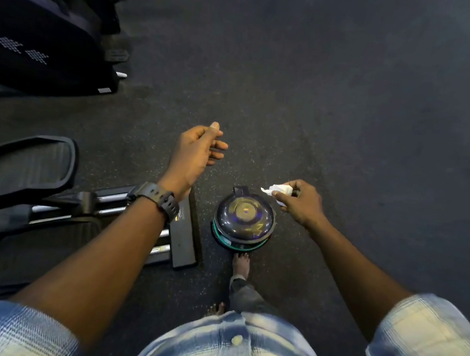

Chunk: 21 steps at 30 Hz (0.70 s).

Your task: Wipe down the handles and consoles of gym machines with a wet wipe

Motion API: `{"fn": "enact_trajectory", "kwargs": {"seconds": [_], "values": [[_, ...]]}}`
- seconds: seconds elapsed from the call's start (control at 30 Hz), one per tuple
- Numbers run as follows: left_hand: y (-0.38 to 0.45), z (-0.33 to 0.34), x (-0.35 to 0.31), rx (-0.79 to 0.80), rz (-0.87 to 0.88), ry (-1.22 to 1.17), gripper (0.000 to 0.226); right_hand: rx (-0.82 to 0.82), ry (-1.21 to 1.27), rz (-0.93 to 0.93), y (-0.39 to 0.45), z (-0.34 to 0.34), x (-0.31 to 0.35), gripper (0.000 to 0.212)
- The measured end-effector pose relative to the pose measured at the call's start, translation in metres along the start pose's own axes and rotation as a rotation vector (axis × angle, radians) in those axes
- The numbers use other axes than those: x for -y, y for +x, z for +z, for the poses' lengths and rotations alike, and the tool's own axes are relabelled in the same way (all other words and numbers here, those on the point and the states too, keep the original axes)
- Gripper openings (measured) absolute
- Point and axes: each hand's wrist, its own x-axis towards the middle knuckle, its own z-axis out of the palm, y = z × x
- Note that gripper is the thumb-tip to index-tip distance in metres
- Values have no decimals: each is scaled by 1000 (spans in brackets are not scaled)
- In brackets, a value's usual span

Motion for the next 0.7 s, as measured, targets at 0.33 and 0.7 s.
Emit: {"fn": "enact_trajectory", "kwargs": {"seconds": [0.33,0.7], "values": [[-4,11,-1,16,7,17,32,-4,-15,-13,5,5,1,25],[-6,20,10,22,-31,55,34,60,-155,103,5,19,-4,31]]}}
